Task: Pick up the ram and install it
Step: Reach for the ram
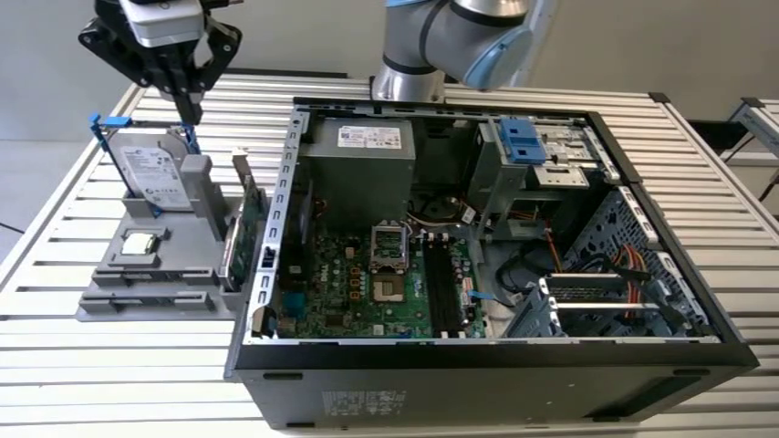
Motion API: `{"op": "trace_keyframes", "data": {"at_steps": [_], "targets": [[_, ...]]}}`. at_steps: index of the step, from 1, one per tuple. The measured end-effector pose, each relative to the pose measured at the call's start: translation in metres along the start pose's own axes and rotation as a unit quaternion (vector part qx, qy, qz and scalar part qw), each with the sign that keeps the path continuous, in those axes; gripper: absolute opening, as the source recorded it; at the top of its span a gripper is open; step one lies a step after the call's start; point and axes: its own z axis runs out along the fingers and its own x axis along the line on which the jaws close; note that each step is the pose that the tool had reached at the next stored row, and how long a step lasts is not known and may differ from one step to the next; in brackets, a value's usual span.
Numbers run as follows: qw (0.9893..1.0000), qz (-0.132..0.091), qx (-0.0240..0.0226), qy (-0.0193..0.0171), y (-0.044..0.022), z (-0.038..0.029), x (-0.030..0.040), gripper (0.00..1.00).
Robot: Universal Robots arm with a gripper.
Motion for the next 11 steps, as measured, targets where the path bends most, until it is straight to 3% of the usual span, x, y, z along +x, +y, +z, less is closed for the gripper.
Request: {"op": "trace_keyframes", "data": {"at_steps": [11], "targets": [[1.0, -0.005, 0.0, 0.0002, -0.0001, 0.0, 0.014, 0.0]]}}
